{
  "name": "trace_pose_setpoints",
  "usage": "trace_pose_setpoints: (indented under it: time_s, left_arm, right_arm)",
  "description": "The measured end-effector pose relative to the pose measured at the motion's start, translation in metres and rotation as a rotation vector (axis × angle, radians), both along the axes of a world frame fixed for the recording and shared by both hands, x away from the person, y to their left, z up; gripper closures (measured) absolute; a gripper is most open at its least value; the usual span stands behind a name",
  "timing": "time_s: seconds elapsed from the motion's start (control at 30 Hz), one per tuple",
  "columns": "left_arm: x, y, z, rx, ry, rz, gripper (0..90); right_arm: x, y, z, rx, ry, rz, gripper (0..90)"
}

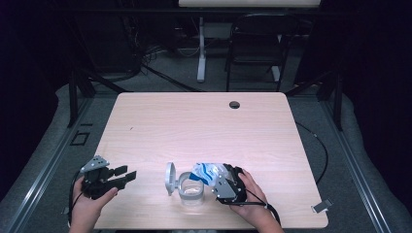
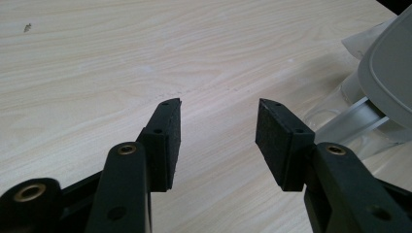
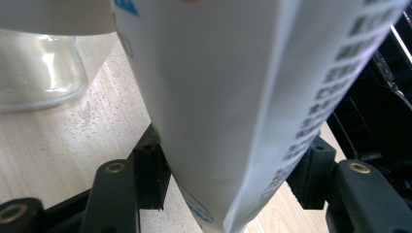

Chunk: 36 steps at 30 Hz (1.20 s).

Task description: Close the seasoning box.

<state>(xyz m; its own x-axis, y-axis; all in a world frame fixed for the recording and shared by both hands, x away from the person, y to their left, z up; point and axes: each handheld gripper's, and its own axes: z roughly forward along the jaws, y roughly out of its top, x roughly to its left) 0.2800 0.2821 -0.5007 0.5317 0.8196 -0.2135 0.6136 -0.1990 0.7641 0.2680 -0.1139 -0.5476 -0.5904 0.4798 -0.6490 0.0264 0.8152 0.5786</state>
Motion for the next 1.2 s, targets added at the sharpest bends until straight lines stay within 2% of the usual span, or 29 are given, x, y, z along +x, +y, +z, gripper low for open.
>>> trace_pose_setpoints:
  time_s: [0.1,0.13,0.23,0.33,0.4,0.43,0.47,0.5,0.57,1.03,1.17,1.2]
  left_arm:
    - [0.0001,0.0022,0.0003,-0.005,0.002,0.003,52.4]
    - [0.0002,0.0027,0.0004,-0.007,0.001,0.004,52.4]
    - [0.0002,0.0033,0.0006,-0.01,0.002,0.003,52.4]
    - [0.0002,0.0029,0.0001,-0.013,0.0,0.002,52.4]
    - [0.0,0.0028,0.0001,-0.012,0.0,0.001,52.4]
    - [-0.0001,0.0028,0.0003,-0.013,-0.001,0.001,52.4]
    - [-0.0002,0.0027,0.0006,-0.014,0.0,0.001,52.4]
    - [-0.0003,0.0027,0.001,-0.013,0.0,0.001,52.4]
    - [-0.0002,0.0026,0.0012,-0.013,-0.001,0.002,52.4]
    - [-0.0001,0.0019,0.0004,-0.01,0.001,0.002,52.4]
    - [-0.0002,0.0021,0.0006,-0.01,0.0,0.001,52.4]
    - [-0.0002,0.0022,0.0008,-0.01,-0.001,0.001,52.4]
  right_arm:
    - [0.0021,0.0003,0.0023,-0.025,-0.001,-0.003,42.4]
    - [0.0029,0.0005,0.002,-0.019,-0.003,-0.002,42.4]
    - [0.0021,-0.0013,0.0045,-0.056,-0.001,0.005,42.4]
    - [0.0013,-0.0036,0.0041,-0.064,-0.01,0.007,42.4]
    - [0.0008,-0.005,0.0048,-0.098,-0.013,-0.002,42.4]
    - [0.0012,-0.0056,0.0044,-0.108,-0.025,-0.003,42.4]
    - [0.001,-0.0061,0.0045,-0.115,-0.016,0.003,42.4]
    - [0.0008,-0.006,0.0027,-0.105,-0.02,0.009,42.4]
    - [0.0,-0.0059,0.0022,-0.138,-0.028,0.013,42.4]
    - [-0.0012,-0.0063,-0.002,-0.162,-0.045,0.016,42.5]
    - [-0.0015,-0.0061,0.0016,-0.213,-0.065,0.016,42.4]
    - [-0.0007,-0.0058,-0.0001,-0.191,-0.07,0.027,42.4]
